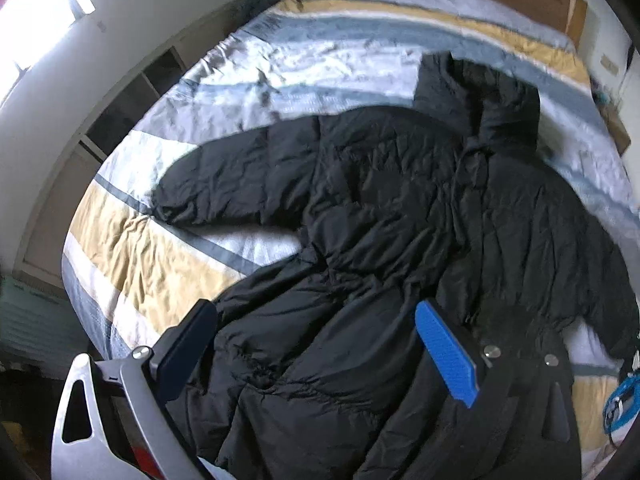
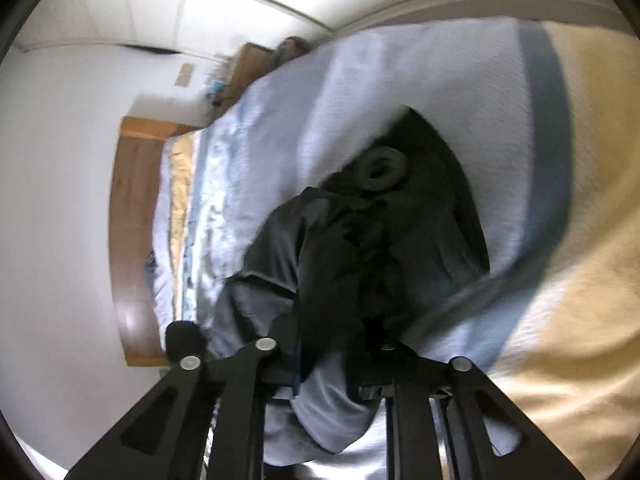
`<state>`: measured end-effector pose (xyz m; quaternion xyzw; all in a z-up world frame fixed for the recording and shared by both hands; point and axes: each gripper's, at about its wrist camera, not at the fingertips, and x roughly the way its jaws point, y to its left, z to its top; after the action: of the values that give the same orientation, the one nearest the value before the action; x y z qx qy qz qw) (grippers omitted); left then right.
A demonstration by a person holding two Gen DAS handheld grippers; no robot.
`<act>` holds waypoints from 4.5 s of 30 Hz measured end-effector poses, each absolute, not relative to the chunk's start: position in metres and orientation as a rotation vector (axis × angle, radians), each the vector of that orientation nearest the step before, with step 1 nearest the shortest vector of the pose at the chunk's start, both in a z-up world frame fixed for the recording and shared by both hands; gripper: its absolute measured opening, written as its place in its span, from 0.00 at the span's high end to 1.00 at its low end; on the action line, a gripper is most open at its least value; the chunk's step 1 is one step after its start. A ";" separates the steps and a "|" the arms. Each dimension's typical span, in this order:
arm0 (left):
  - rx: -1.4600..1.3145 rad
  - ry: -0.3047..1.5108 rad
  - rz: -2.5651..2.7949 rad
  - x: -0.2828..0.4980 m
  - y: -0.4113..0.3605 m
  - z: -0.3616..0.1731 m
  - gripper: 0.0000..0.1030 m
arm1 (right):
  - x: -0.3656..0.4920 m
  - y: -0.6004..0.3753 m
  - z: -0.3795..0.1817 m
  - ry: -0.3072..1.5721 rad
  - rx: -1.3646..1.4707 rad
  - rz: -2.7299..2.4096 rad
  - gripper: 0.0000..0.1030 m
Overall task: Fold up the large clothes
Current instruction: 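Carry the held sleeve across the coat body toward the left tool, then lay the sleeve on the coat back and open the right tool, then grasp the other coat sleeve with the left tool and lift it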
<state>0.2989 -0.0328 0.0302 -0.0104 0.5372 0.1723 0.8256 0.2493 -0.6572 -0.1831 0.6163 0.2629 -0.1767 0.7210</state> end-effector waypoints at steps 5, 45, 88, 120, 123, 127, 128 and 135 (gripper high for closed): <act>-0.080 1.133 0.380 0.293 -0.019 0.036 0.03 | 0.269 -0.642 -0.137 0.562 1.261 -0.273 0.88; -0.189 1.095 0.337 0.284 0.188 0.006 0.03 | 0.369 -0.197 -0.122 1.164 0.348 0.160 0.66; -0.027 1.228 0.006 0.441 -0.121 -0.143 0.02 | 0.438 -0.370 -0.120 1.126 0.030 0.113 0.41; -0.102 1.147 0.053 0.376 0.037 -0.036 0.02 | 0.334 -0.266 -0.023 1.166 0.132 -0.079 0.40; -0.138 1.143 0.086 0.380 0.076 -0.031 0.02 | 0.341 -0.255 -0.013 1.159 0.142 -0.092 0.40; -0.209 1.173 0.129 0.380 0.124 -0.046 0.02 | 0.350 -0.240 -0.005 1.154 0.151 -0.109 0.40; -0.243 1.190 0.146 0.378 0.143 -0.055 0.02 | 0.352 -0.235 -0.005 1.155 0.148 -0.110 0.40; -0.484 1.207 0.250 0.359 0.246 -0.097 0.02 | 0.358 -0.202 -0.013 1.193 0.113 -0.102 0.40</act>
<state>0.3594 0.2455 -0.0972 -0.2248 0.5602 0.1162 0.7888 0.3583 -0.2020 -0.0132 0.0533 0.5614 -0.0479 0.8245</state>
